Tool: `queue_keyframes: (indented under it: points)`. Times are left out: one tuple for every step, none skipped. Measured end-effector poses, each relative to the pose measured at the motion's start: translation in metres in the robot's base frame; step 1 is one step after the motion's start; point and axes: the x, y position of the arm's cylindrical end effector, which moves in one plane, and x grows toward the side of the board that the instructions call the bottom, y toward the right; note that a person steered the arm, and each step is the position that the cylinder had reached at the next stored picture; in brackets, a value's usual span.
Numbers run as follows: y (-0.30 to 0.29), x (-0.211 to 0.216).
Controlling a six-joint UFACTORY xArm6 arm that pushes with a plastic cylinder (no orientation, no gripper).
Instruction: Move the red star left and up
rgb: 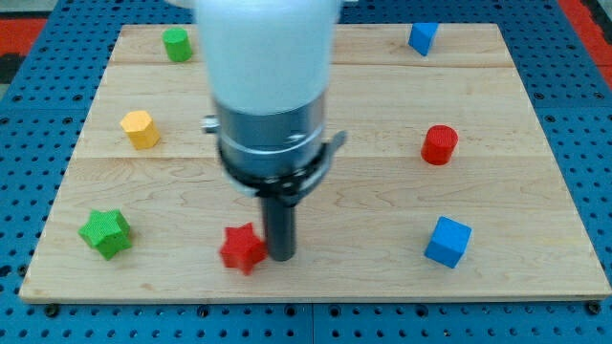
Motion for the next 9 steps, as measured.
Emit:
queue_keyframes:
  points:
    - [-0.034, 0.01]
    - [-0.02, 0.016]
    - [-0.03, 0.036]
    - [-0.078, 0.029]
    - [-0.064, -0.017]
    - [-0.048, -0.03]
    - [-0.02, -0.046]
    - [0.004, -0.091]
    - [-0.02, -0.055]
